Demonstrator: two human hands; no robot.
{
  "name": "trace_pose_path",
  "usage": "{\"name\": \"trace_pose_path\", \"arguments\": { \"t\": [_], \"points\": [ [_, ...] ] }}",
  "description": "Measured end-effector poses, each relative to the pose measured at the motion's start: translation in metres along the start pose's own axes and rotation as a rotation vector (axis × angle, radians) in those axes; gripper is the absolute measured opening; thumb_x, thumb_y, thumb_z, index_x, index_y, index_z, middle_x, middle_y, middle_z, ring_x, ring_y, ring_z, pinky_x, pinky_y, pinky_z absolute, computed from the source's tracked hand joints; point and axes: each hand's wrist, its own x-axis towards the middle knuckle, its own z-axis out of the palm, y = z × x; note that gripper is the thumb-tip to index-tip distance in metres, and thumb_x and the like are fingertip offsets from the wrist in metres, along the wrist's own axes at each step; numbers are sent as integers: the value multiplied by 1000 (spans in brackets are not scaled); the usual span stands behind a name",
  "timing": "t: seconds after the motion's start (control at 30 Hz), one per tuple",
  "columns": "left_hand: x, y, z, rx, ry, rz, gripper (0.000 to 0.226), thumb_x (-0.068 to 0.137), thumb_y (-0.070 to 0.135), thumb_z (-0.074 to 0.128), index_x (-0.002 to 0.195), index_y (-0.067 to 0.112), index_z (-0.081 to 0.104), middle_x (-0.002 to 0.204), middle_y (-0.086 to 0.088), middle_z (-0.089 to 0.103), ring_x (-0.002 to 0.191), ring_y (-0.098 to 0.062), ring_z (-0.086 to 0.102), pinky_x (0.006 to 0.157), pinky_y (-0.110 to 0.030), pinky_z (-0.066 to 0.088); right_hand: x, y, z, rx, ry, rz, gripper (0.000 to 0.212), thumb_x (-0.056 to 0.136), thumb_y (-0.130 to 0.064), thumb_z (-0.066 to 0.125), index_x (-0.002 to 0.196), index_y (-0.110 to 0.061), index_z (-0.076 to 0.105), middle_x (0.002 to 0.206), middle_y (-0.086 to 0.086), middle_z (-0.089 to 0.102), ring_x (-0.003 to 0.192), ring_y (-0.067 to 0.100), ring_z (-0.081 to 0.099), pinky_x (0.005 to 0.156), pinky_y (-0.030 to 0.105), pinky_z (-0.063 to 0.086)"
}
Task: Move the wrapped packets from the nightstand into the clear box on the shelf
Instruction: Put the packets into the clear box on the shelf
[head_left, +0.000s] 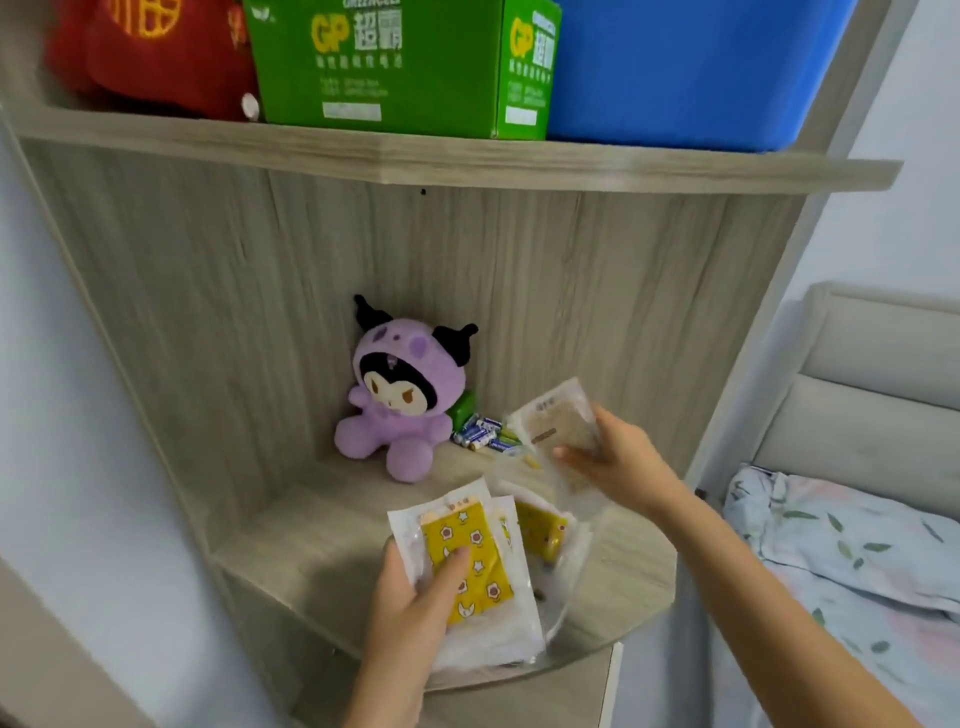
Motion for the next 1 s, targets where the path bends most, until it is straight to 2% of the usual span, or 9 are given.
{"name": "trace_pose_path", "arguments": {
  "t": [0.1, 0.2, 0.33, 0.43, 0.53, 0.67, 0.83, 0.9, 1.0],
  "points": [
    [12, 2, -3, 44, -27, -26, 23, 86, 16, 69, 106, 24, 61, 87, 9, 74, 76, -7, 70, 54, -20, 50, 36, 3, 20, -508, -195, -76, 44, 91, -30, 60, 126, -9, 46, 114, 18, 64, 101, 37, 62, 79, 41, 52],
    [21, 3, -2, 103, -88, -51, 27, 86, 17, 68, 111, 24, 59, 94, 8, 73, 81, -7, 69, 52, -20, 47, 50, 6, 34, -738, -286, -97, 42, 91, -25, 59, 128, -10, 47, 117, 17, 61, 105, 36, 61, 78, 39, 49],
    [28, 0, -2, 111, -100, -67, 33, 83, 15, 71, 113, 24, 59, 97, 4, 73, 83, -12, 71, 59, -24, 52, 55, 11, 48, -723, -311, -13, 39, 86, -17, 59, 124, -7, 52, 112, 16, 62, 100, 35, 63, 74, 37, 50],
    [28, -1, -4, 99, -99, -74, 34, 83, 13, 71, 113, 22, 58, 97, 4, 73, 80, -9, 71, 56, -18, 53, 56, 16, 51, -654, -282, 14, 35, 84, -21, 61, 115, -8, 53, 106, 15, 64, 93, 35, 63, 68, 35, 49],
    [27, 0, -4, 106, -115, -74, 33, 84, 14, 70, 114, 22, 58, 93, 6, 73, 76, -7, 71, 55, -17, 52, 51, 20, 49, -581, -285, 15, 42, 84, -22, 62, 123, -14, 49, 113, 12, 63, 96, 32, 63, 74, 38, 54],
    [27, 2, -4, 108, -135, -72, 30, 84, 12, 69, 110, 22, 58, 88, 9, 72, 69, -2, 70, 48, -10, 49, 41, 22, 45, -652, -212, -42, 33, 88, -22, 56, 120, -15, 54, 111, 13, 62, 96, 35, 62, 65, 33, 43],
    [27, 0, -7, 77, -153, -84, 36, 83, 13, 70, 117, 21, 58, 93, 4, 76, 81, -13, 74, 68, -27, 57, 37, 27, 46, -626, -205, 18, 24, 89, -18, 56, 109, -6, 60, 104, 18, 63, 93, 38, 61, 62, 33, 37],
    [28, 0, -8, 61, -164, -89, 37, 84, 11, 69, 118, 20, 58, 91, 4, 77, 81, -14, 74, 65, -27, 58, 40, 29, 46, -600, -203, 45, 21, 88, -18, 58, 104, -4, 62, 101, 18, 64, 92, 37, 61, 63, 33, 38],
    [29, 0, -7, 66, -180, -101, 36, 85, 14, 69, 118, 22, 57, 92, 5, 77, 81, -12, 74, 65, -26, 58, 39, 31, 50, -636, -203, 66, 25, 90, -18, 58, 111, -5, 60, 106, 19, 64, 97, 38, 61, 66, 33, 40]
  ]
}}
